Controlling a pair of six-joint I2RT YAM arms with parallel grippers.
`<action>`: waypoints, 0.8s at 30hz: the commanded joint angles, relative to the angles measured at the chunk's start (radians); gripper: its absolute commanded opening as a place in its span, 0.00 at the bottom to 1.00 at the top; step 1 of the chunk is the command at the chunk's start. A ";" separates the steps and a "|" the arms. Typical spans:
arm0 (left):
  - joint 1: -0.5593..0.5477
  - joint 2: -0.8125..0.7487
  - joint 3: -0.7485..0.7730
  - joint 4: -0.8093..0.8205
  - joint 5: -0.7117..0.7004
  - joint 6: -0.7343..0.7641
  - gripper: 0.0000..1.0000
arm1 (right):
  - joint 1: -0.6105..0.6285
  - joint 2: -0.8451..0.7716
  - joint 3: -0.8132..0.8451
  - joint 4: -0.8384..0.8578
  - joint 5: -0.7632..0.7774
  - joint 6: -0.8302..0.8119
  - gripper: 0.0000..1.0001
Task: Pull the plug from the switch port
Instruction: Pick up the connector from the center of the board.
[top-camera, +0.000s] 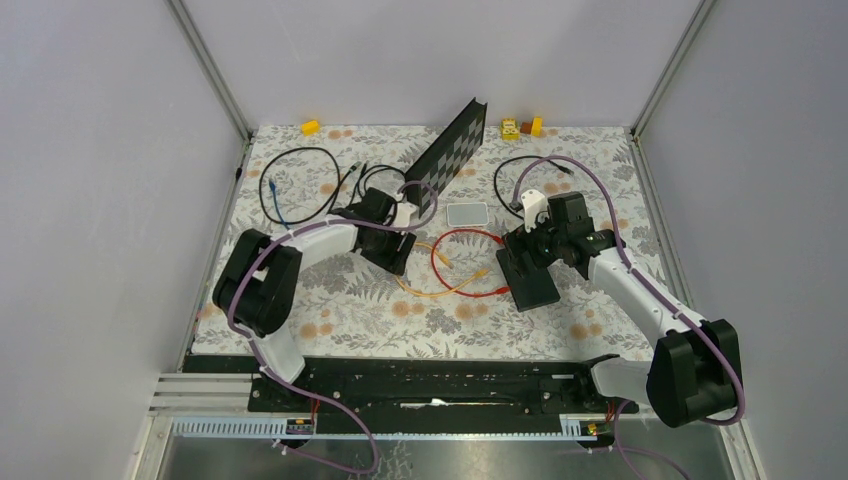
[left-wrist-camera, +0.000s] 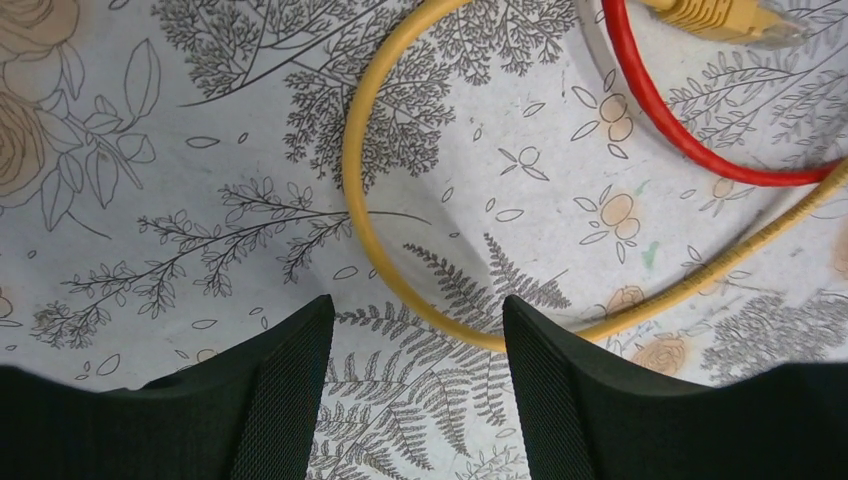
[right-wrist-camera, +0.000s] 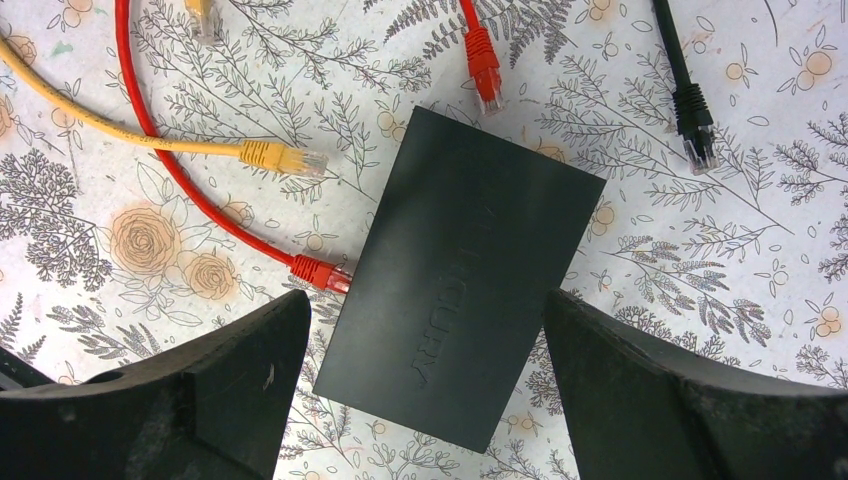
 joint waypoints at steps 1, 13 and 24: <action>-0.077 0.013 -0.028 0.057 -0.170 0.012 0.64 | -0.004 0.008 0.002 -0.001 0.020 -0.015 0.93; -0.088 0.046 -0.032 -0.018 -0.258 0.095 0.34 | -0.005 0.009 0.002 0.000 0.021 -0.020 0.93; 0.014 -0.008 -0.011 -0.004 -0.280 0.141 0.06 | -0.005 0.019 0.016 0.001 0.023 -0.018 0.93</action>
